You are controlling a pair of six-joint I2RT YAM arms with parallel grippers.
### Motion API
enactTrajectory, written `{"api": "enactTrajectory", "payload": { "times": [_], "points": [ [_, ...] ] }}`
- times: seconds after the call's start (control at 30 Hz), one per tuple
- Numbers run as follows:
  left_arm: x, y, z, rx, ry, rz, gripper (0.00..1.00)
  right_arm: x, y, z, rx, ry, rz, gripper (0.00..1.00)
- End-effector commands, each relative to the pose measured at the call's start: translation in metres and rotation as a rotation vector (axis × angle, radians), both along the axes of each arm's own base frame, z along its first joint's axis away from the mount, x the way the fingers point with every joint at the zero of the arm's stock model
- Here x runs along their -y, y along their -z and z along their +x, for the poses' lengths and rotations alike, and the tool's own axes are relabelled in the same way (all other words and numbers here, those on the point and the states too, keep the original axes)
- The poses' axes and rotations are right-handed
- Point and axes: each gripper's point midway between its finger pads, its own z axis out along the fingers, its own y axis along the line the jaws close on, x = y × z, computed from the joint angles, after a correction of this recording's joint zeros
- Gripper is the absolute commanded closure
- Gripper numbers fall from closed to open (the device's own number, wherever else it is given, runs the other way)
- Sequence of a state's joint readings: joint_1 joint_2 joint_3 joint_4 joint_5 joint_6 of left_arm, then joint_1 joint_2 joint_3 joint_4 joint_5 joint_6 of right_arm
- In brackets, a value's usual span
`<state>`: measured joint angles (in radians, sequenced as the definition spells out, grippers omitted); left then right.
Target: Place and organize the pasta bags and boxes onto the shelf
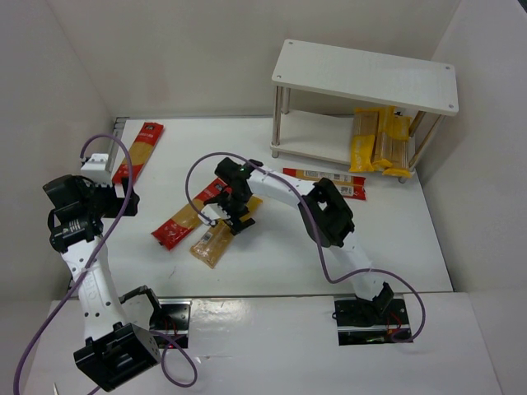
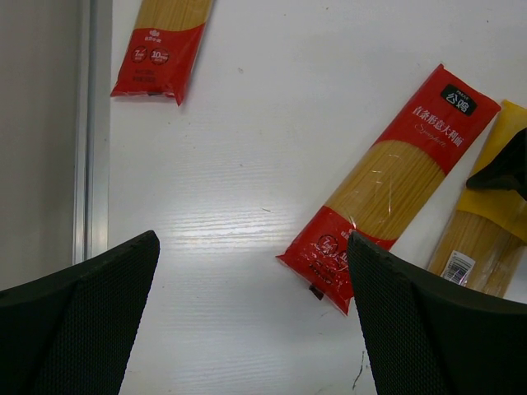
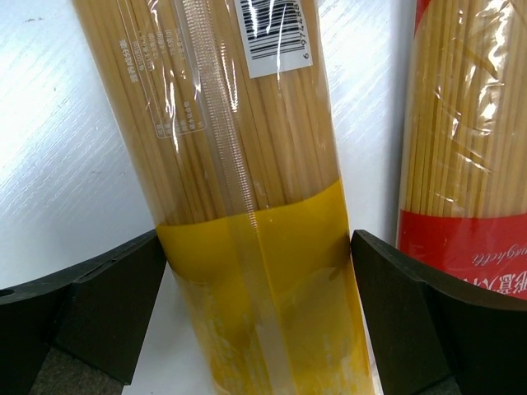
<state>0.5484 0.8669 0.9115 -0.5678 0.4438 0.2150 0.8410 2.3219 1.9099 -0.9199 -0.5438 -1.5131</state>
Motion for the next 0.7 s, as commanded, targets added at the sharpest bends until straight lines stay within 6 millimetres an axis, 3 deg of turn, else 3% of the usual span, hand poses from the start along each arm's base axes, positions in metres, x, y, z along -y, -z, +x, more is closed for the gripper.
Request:
{"api": "enactTrajectory", "payload": {
  "times": [0.0,0.1,0.17,0.2,0.23,0.27,0.3,0.33,0.4,0.43,0.47,0.5,0.57,0.6,0.67],
  "points": [
    [0.001,-0.005,0.003,0.03,0.035,0.024,0.0,0.006,0.021,-0.009,-0.042,-0.035,-0.064,0.01],
    [0.003,-0.005,0.003,0.033,0.043,0.019,0.0,0.011,0.023,-0.017,-0.054,-0.051,-0.093,0.01],
    [0.004,-0.004,0.002,0.025,0.043,0.014,0.0,0.015,0.028,-0.018,-0.058,-0.059,-0.113,0.06],
    [0.004,-0.004,0.002,0.025,0.043,0.014,0.0,0.019,0.028,-0.019,-0.061,-0.058,-0.132,0.14],
    [0.003,-0.004,0.002,0.026,0.047,0.022,0.0,0.016,0.027,-0.023,-0.054,-0.069,-0.14,0.26],
    [0.003,-0.004,0.002,0.026,0.047,0.022,0.0,0.018,0.032,-0.031,-0.069,-0.074,-0.172,0.78],
    [0.003,-0.004,0.002,0.026,0.047,0.022,0.0,0.018,0.036,-0.035,-0.066,-0.077,-0.196,0.95],
    [0.003,-0.004,0.002,0.026,0.047,0.022,0.0,0.021,0.037,-0.039,-0.065,-0.053,-0.233,1.0],
    [0.003,-0.004,0.002,0.026,0.047,0.022,0.0,0.016,0.026,-0.045,-0.075,0.001,-0.217,1.0],
    [0.004,-0.006,0.001,0.034,0.047,0.028,0.0,0.015,0.03,-0.047,-0.096,0.09,-0.199,1.0],
    [0.004,-0.006,0.001,0.035,0.047,0.028,0.0,0.009,-0.001,-0.043,-0.055,0.128,-0.123,1.0],
    [0.004,-0.006,0.001,0.035,0.047,0.028,0.0,0.024,0.008,-0.053,-0.064,0.167,-0.132,1.0],
    [0.004,-0.006,0.001,0.034,0.043,0.02,0.0,0.013,-0.016,-0.04,0.01,0.305,-0.019,1.0],
    [0.004,-0.006,0.001,0.034,0.043,0.02,0.0,0.017,-0.028,-0.039,0.024,0.369,0.009,1.0],
    [0.005,-0.009,0.0,0.043,0.043,0.026,0.0,0.023,-0.034,-0.026,0.034,0.567,0.003,1.0]
  ]
}}
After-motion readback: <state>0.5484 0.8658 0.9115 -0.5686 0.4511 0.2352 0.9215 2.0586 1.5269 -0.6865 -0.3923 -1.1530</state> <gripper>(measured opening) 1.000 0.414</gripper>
